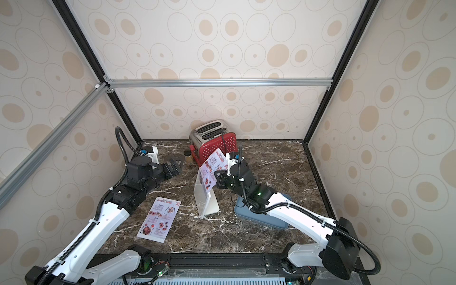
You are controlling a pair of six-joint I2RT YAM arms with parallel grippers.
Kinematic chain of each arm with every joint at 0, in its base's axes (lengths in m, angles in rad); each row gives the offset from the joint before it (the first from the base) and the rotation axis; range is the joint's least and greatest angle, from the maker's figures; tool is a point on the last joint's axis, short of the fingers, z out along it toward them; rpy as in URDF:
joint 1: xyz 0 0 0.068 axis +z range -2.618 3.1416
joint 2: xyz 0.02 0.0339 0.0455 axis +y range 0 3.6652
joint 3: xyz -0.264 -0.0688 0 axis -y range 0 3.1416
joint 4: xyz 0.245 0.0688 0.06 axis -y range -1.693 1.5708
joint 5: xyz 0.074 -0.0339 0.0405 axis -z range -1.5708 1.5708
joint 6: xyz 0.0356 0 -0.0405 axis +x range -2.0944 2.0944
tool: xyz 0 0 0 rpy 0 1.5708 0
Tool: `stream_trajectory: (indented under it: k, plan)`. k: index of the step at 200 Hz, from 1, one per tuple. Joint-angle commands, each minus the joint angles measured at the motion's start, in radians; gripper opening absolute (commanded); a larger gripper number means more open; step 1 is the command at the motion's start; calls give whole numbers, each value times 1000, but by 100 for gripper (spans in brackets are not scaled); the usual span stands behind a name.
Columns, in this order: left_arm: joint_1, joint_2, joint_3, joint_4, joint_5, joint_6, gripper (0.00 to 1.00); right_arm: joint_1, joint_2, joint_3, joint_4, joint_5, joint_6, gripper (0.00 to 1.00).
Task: Replace the menus in the menu holders
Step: Insert the menu into the menu holder.
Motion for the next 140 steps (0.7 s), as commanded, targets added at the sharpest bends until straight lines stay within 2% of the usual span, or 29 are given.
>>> stream_trajectory:
  k: [1, 51, 63, 79, 92, 140]
  plan:
    - [2, -12, 19, -14, 3, 8, 99, 23, -18, -19, 29, 32, -16, 10]
    - [1, -14, 17, -12, 2, 4, 99, 45, -18, -30, 15, 43, -24, 15]
    - [2, -14, 16, -13, 0, 3, 99, 45, -16, -24, 0, 43, -22, 22]
    - [2, -16, 17, -11, -1, 3, 99, 44, -21, -9, -17, 53, -23, 39]
    - [2, -17, 17, -11, -3, 4, 99, 35, -20, 11, -41, 41, -28, 45]
    - [1, -21, 18, -19, -6, 4, 99, -38, 4, 79, -76, -16, 8, 45]
